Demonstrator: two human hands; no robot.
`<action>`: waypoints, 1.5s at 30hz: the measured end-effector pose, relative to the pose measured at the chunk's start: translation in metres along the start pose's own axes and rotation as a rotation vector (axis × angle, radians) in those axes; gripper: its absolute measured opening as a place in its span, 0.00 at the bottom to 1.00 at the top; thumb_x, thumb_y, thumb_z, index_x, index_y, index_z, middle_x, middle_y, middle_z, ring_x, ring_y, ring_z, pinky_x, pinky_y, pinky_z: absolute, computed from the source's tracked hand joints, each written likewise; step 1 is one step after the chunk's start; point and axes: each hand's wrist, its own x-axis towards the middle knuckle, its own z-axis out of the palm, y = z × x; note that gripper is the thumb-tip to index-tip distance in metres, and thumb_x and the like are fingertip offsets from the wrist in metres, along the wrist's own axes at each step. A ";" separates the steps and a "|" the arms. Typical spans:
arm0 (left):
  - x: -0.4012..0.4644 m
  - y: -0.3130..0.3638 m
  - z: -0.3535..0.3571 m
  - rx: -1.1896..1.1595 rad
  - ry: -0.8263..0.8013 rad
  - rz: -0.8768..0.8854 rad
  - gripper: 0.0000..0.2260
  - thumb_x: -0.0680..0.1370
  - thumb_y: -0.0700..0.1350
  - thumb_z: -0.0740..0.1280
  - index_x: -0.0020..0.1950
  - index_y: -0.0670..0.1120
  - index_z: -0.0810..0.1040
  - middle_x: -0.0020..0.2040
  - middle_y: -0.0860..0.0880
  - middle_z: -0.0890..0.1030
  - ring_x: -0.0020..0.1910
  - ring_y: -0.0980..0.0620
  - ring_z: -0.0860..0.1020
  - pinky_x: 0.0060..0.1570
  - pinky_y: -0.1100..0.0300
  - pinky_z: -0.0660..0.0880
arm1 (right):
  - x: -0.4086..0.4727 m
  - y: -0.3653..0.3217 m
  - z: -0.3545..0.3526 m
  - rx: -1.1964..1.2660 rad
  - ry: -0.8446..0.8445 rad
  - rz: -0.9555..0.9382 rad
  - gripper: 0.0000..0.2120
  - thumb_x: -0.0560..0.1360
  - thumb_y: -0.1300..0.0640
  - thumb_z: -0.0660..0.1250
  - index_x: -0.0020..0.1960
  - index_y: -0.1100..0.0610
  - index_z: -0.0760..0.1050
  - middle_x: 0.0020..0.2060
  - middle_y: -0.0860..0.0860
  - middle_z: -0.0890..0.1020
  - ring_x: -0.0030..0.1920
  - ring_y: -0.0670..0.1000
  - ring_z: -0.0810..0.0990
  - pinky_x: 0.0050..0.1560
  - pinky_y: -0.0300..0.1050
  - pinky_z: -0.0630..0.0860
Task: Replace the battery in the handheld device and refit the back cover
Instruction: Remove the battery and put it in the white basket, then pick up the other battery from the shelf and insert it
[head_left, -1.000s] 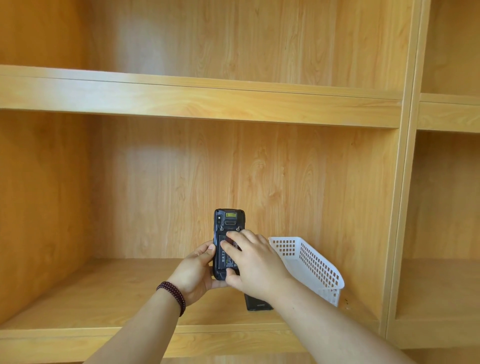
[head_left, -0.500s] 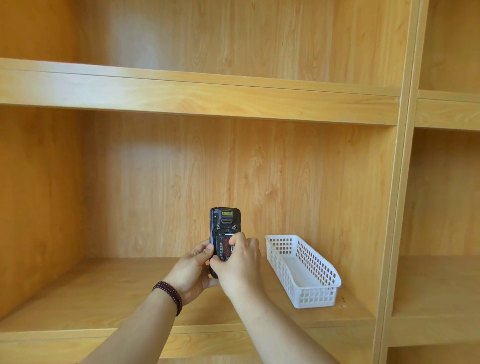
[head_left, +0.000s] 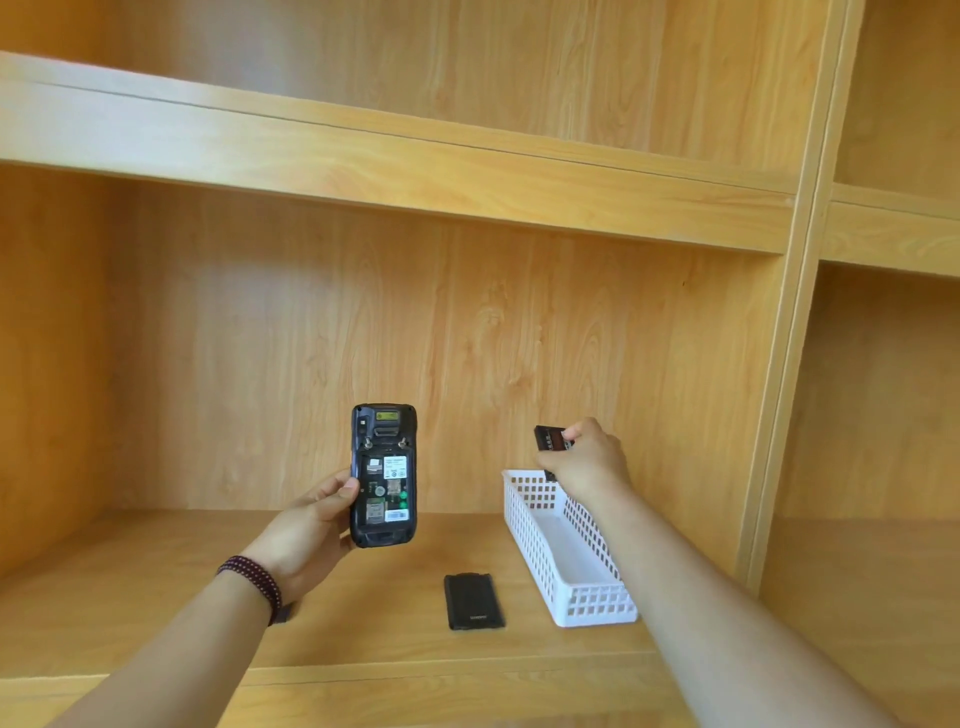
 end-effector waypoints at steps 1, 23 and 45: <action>0.002 0.000 -0.002 0.002 0.001 0.005 0.11 0.81 0.43 0.60 0.60 0.46 0.79 0.56 0.43 0.85 0.54 0.45 0.81 0.55 0.48 0.75 | 0.008 0.006 -0.003 -0.054 -0.031 0.042 0.21 0.65 0.54 0.72 0.56 0.55 0.71 0.52 0.54 0.75 0.49 0.56 0.79 0.31 0.41 0.72; 0.008 -0.010 -0.002 0.005 -0.037 -0.032 0.16 0.76 0.45 0.64 0.63 0.43 0.79 0.62 0.38 0.81 0.56 0.42 0.80 0.58 0.46 0.75 | 0.017 0.075 0.053 -0.819 -0.492 0.233 0.04 0.74 0.60 0.65 0.41 0.57 0.73 0.36 0.49 0.76 0.33 0.49 0.73 0.40 0.41 0.72; -0.024 0.012 0.033 0.025 -0.088 -0.011 0.14 0.81 0.47 0.62 0.66 0.46 0.78 0.62 0.43 0.82 0.59 0.44 0.78 0.61 0.45 0.71 | -0.098 -0.026 0.033 -0.230 -0.290 -0.483 0.33 0.77 0.33 0.50 0.76 0.51 0.60 0.74 0.48 0.65 0.74 0.51 0.62 0.73 0.50 0.60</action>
